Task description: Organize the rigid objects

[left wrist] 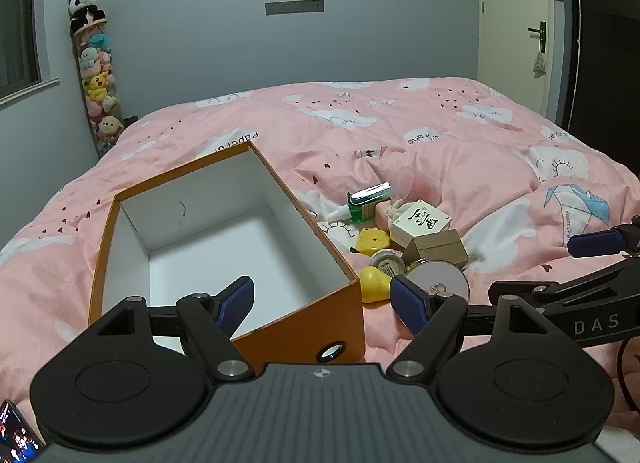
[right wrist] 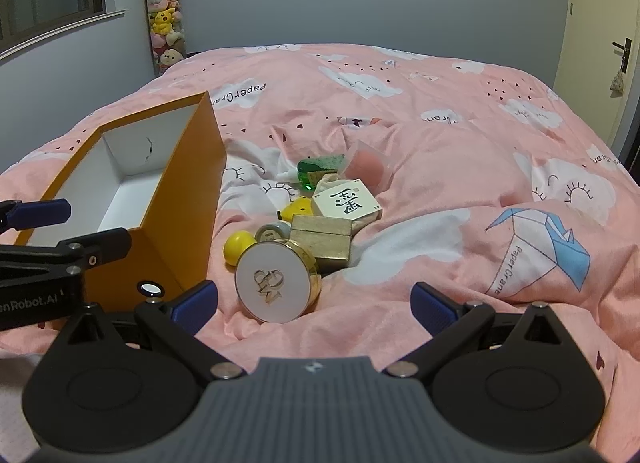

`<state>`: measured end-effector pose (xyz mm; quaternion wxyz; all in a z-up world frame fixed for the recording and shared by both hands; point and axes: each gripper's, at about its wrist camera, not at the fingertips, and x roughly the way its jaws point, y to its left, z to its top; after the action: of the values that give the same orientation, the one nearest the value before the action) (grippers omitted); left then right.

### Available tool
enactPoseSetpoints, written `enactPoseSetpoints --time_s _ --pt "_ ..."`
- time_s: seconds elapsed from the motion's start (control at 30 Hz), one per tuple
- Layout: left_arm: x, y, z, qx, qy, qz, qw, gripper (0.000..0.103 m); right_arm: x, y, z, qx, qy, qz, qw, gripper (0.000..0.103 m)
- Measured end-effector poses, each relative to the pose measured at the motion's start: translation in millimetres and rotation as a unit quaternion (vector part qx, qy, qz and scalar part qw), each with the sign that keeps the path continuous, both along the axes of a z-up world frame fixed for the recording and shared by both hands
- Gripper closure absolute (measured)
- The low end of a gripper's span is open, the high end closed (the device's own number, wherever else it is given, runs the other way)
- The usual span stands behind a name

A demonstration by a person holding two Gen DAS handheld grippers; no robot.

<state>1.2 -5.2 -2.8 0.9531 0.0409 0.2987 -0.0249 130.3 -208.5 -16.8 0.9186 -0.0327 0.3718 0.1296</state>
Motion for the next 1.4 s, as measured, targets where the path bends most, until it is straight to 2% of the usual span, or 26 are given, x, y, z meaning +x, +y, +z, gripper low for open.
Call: enactPoseSetpoints --time_s 1.4 --pt "0.4 0.2 -3.0 -0.003 0.016 0.002 0.9999 0.012 4.0 -2.9 -4.6 0.008 0.015 -0.007 1.0 0.002"
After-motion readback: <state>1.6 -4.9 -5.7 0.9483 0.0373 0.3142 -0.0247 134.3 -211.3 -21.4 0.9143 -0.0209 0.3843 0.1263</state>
